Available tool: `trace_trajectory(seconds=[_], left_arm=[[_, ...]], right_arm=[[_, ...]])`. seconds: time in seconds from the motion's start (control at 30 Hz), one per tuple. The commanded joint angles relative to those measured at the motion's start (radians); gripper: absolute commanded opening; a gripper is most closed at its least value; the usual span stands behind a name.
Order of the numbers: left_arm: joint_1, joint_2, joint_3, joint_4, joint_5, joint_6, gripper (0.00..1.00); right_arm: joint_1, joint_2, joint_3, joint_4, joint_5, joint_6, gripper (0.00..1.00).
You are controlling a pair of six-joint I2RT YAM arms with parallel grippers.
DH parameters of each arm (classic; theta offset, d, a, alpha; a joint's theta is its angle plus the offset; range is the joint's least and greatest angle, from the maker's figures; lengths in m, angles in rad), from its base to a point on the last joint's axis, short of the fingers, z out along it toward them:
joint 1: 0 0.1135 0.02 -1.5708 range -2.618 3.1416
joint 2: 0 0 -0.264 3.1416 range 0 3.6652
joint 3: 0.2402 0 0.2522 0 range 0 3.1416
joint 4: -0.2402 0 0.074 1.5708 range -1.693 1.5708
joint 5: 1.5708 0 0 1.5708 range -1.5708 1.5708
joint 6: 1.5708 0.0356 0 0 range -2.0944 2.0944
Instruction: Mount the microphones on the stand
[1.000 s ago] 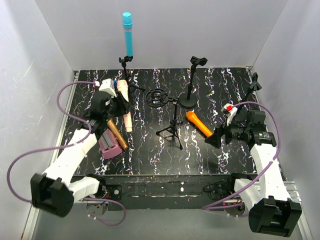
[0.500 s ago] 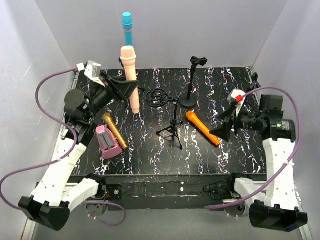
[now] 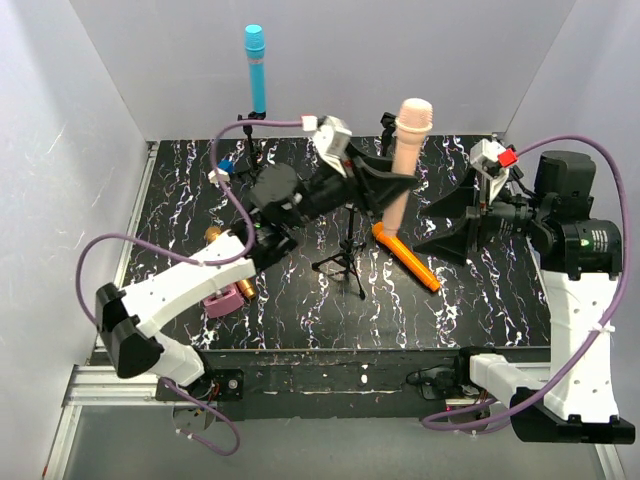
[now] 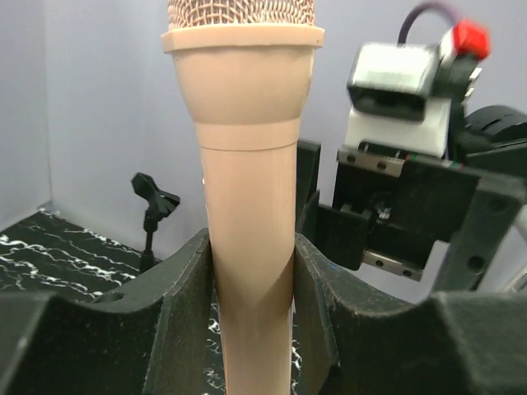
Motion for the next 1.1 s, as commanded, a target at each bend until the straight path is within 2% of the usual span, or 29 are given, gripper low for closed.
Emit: trace_trajectory(seconds=[0.0,0.1,0.17,0.47,0.6,0.7,0.77,0.8,0.87,0.93,0.97,1.07], left_arm=[[-0.092,0.053,0.064,0.130,-0.170,0.069,0.00],[-0.144,0.093,0.089,0.159,-0.236,0.101,0.00],[-0.164,0.115,0.093,0.185,-0.254,0.109,0.00],[-0.212,0.130,0.101,0.225,-0.339,0.118,0.00],[-0.222,0.151,0.110,0.234,-0.339,0.089,0.00],[-0.229,0.170,0.113,0.249,-0.343,0.064,0.00],[-0.229,0.178,0.118,0.252,-0.348,0.047,0.00],[-0.229,0.179,0.119,0.252,-0.348,0.043,0.00],[-0.229,0.178,0.118,0.245,-0.351,0.027,0.00],[-0.229,0.167,0.118,0.222,-0.351,0.011,0.09],[-0.229,0.158,0.121,0.191,-0.351,0.000,0.19],[-0.229,0.116,0.125,0.090,-0.352,-0.017,0.70]], right_arm=[[-0.006,-0.026,0.007,0.314,-0.023,0.396,0.93],[-0.029,-0.018,-0.028,0.454,-0.020,0.592,0.92],[-0.029,-0.021,-0.061,0.505,0.002,0.668,0.91],[-0.029,-0.073,-0.183,0.597,0.106,0.726,0.88],[-0.029,-0.093,-0.274,0.780,0.033,0.884,0.84],[-0.029,-0.101,-0.332,0.952,-0.021,0.987,0.73],[-0.029,-0.102,-0.360,1.020,-0.059,1.021,0.61],[-0.027,-0.105,-0.372,1.044,-0.069,1.031,0.53],[-0.029,-0.113,-0.391,1.083,-0.098,1.041,0.30],[-0.027,-0.125,-0.409,1.103,-0.110,1.036,0.14],[-0.029,-0.133,-0.414,1.103,-0.119,1.024,0.08],[-0.029,-0.155,-0.411,1.022,-0.145,0.883,0.02]])
